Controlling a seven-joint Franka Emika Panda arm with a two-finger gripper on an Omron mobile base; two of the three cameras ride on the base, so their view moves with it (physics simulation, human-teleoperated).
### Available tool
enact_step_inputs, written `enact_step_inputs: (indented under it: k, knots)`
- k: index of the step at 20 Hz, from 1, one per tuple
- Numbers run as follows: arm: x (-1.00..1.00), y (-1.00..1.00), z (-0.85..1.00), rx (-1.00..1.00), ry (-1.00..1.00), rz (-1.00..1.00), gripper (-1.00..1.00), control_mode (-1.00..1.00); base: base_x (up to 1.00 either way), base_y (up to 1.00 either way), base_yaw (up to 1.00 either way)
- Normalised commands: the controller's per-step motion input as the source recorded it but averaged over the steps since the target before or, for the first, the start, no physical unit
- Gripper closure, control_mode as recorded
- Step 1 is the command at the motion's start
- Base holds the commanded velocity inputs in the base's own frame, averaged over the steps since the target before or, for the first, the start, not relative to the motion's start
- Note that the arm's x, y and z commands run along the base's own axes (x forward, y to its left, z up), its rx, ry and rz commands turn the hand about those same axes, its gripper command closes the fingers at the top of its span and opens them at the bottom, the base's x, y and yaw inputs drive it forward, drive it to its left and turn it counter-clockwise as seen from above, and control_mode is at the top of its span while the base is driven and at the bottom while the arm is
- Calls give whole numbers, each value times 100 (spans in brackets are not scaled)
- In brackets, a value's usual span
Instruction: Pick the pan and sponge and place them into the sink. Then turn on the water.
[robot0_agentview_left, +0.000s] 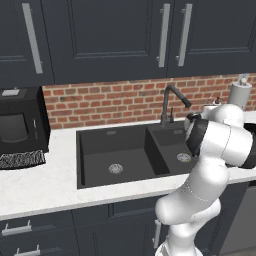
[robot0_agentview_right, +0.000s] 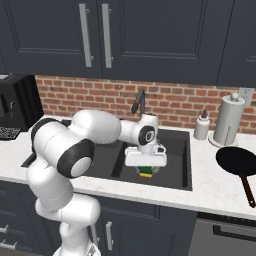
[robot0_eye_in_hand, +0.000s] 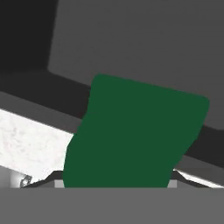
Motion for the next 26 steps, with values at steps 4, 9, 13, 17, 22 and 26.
enact_step_inputs:
  k: [4,9,13,17,22,26]
  knots:
    - [58,-35,-28,0,0,-2,100,-100,0,0,0]
    - [40,-39,-32,0,0,-2,100,-100,0,0,0]
    - [30,-32,-31,0,-2,-1,100,-100,0,0,0]
    - [24,-17,-27,0,-2,0,100,-100,0,0,0]
    - [19,-5,-28,0,-3,0,100,-100,0,0,0]
    - [20,-2,-30,0,-2,0,100,-100,0,0,0]
